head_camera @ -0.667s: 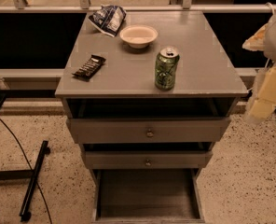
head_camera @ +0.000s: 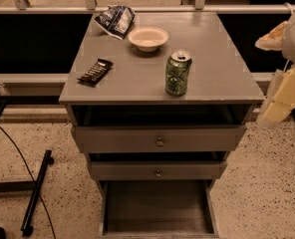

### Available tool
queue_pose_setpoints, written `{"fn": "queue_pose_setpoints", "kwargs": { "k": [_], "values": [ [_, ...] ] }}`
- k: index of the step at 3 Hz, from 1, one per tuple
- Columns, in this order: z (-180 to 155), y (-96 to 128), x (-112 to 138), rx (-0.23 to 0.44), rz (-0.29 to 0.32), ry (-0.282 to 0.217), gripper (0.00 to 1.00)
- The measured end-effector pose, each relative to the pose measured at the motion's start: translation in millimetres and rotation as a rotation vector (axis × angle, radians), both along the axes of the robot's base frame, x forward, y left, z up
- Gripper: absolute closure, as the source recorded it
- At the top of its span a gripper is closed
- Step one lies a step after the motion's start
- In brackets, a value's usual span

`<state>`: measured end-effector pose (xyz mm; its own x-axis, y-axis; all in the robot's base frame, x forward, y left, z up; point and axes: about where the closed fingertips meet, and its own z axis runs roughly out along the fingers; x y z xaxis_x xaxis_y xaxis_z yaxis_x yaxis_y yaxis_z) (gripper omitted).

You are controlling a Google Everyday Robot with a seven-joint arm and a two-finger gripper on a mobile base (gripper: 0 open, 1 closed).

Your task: Place green can into bottom drawer

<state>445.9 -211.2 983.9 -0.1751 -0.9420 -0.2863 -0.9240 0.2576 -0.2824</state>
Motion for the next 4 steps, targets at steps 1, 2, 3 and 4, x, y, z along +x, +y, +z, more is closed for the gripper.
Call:
{"fn": "queue_pose_setpoints", "kwargs": {
  "k": [1,2,3,4],
  "values": [
    [0,13,21,0.155,0.062,-0.099,0.00],
    [7,47,54,0.337,0.102,-0.226,0.00],
    [14,74,88,0.452,0.118,-0.298,0.00],
    [11,103,119,0.536,0.128,-0.299,0.00]
  ]
}}
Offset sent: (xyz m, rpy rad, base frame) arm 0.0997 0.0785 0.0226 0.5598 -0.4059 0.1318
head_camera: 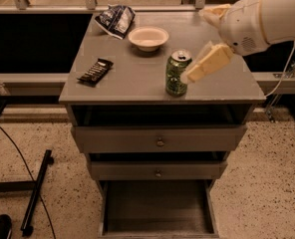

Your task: Place green can into bottom drawer

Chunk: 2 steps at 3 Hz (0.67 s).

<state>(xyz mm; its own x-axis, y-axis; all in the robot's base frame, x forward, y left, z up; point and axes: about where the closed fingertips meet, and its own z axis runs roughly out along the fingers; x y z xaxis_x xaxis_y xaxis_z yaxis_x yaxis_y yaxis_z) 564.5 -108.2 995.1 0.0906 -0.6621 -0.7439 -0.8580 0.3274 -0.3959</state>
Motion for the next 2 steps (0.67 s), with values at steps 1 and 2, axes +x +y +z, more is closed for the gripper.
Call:
{"fn": "queue_pose_setpoints", "kwargs": {
  "k": [1,2],
  "values": [
    [-20,17,23,0.073,0.023,0.071,0.00],
    [-47,25,38,0.116,0.034,0.144,0.00]
  ]
}}
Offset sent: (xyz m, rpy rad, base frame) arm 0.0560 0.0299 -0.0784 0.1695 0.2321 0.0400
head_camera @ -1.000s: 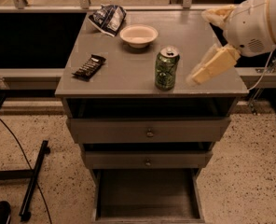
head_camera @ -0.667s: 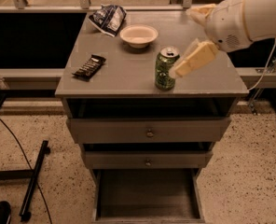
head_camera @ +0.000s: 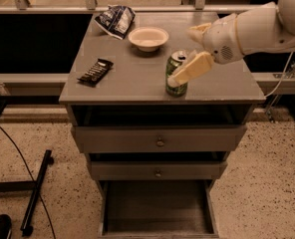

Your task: Place green can into bottom drawer

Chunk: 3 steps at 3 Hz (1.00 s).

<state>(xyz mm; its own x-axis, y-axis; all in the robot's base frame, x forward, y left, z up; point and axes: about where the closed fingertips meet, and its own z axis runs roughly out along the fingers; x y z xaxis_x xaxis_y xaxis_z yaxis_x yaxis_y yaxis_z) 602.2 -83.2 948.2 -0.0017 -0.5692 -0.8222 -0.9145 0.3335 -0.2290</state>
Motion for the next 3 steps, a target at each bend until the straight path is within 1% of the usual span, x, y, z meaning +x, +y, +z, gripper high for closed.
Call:
{"fn": "queue_pose_setpoints", "kwargs": {
  "k": [1,2,3],
  "values": [
    [-22,0,10,0.030,-0.003,0.040,0.00],
    [-37,-4,21,0.074,-0.011,0.073,0.18],
    [-34,-18,37,0.154,-0.030,0.080,0.49]
  ]
}}
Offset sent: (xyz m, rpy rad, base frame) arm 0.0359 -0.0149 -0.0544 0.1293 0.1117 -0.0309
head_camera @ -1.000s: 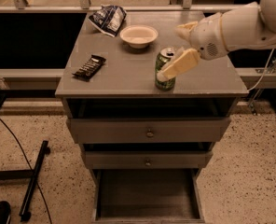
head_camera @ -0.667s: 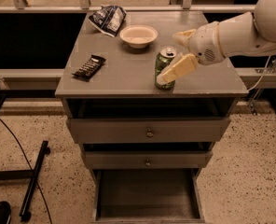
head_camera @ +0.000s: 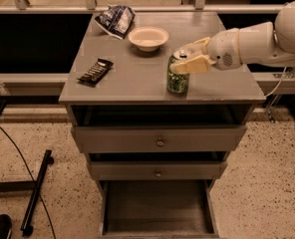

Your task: Place green can into bottom drawer

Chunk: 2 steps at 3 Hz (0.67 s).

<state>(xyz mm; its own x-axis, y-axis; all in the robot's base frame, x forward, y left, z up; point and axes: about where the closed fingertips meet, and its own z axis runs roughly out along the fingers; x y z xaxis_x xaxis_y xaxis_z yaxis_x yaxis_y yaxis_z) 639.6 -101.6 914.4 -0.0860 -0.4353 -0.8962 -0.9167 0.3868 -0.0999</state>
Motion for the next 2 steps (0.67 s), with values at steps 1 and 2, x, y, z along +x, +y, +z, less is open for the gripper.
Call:
{"fn": "queue_pose_setpoints", "kwargs": {
  "k": [1,2],
  "values": [
    [6,-16,2,0.086,-0.010,-0.003,0.73],
    [23,-18,-48,0.142,0.066,-0.056,0.96]
  ]
}}
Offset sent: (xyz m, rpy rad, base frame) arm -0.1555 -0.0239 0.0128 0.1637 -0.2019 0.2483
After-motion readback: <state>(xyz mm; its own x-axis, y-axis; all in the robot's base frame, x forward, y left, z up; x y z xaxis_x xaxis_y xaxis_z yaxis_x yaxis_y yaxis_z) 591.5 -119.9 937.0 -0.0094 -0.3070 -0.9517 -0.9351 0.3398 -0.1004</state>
